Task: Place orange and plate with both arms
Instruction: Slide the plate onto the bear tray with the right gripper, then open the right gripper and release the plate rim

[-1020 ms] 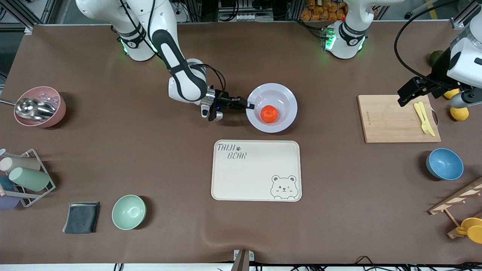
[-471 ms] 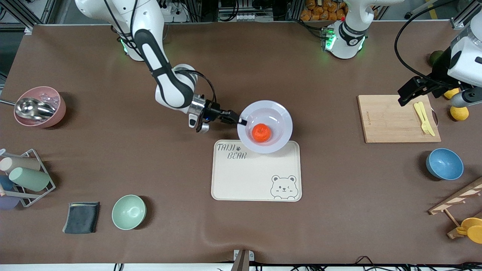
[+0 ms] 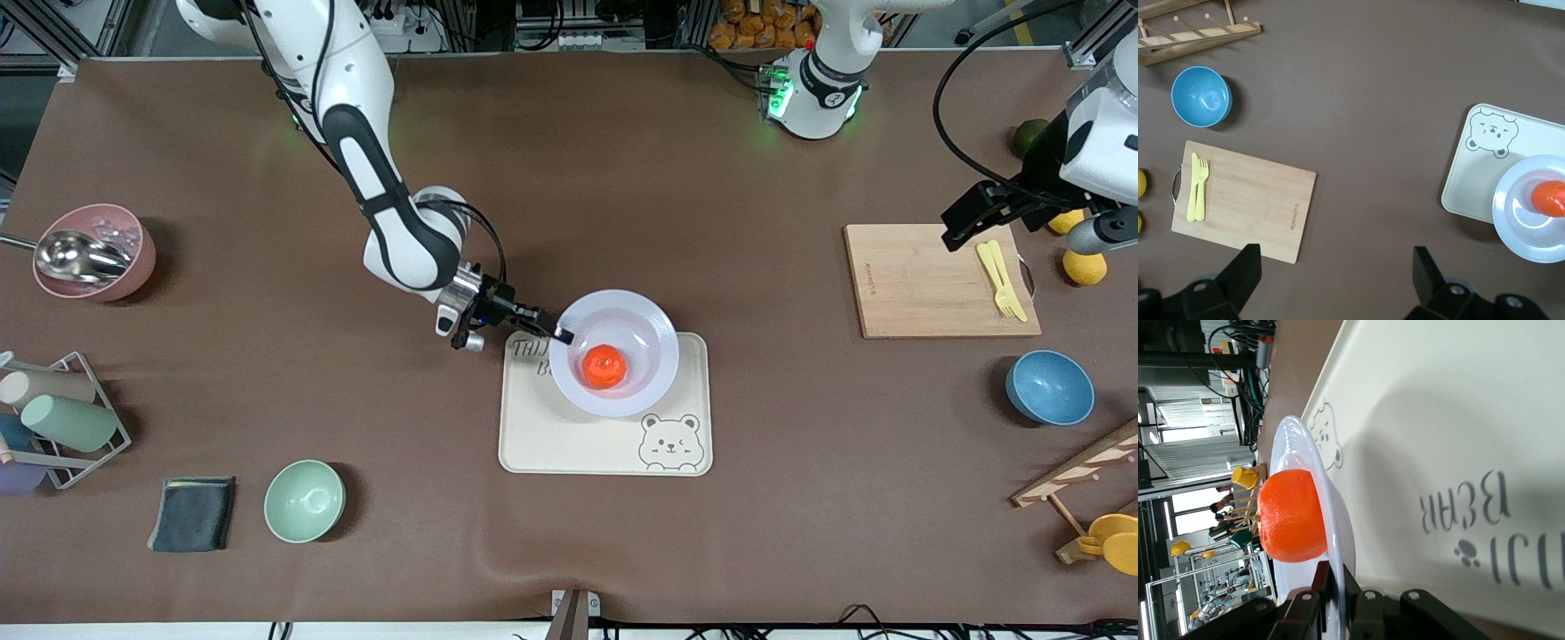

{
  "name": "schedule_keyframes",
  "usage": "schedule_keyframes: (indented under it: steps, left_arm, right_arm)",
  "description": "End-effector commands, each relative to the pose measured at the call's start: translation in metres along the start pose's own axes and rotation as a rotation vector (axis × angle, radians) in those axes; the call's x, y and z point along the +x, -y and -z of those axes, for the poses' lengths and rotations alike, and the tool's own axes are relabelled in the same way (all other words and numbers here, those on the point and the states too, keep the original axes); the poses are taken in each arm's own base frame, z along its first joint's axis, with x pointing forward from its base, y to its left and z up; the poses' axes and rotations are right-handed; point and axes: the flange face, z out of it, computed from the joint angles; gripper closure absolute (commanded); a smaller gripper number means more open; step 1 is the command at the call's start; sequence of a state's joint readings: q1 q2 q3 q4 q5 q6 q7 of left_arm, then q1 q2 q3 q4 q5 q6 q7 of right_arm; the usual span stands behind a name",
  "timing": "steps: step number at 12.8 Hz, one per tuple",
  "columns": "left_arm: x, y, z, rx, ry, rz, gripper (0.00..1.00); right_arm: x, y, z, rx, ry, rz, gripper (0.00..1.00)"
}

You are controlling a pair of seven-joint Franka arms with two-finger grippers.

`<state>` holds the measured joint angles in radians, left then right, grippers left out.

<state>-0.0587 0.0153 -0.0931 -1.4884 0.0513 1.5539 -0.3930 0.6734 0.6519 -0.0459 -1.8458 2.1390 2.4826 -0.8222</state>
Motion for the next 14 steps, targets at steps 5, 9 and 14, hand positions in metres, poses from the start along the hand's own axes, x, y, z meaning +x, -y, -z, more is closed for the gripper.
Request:
schedule_keyframes:
  steps: [5, 9, 14]
  left_arm:
    - [-0.005, 0.004, 0.0023, -0.014, 0.012, -0.013, 0.0]
    - [-0.0046, 0.0047, 0.0024, -0.014, 0.011, -0.012, 0.0]
    - [-0.0037, 0.0051, 0.0017, -0.016, 0.011, -0.01, 0.0]
  right_arm:
    - [0.036, -0.0196, -0.0181, -0.021, -0.008, -0.028, 1.0]
    - [0.0375, -0.021, -0.0162, -0.085, 0.006, -0.047, 1.0]
    - [0.0398, -0.0204, -0.0148, -0.094, -0.003, -0.046, 0.81]
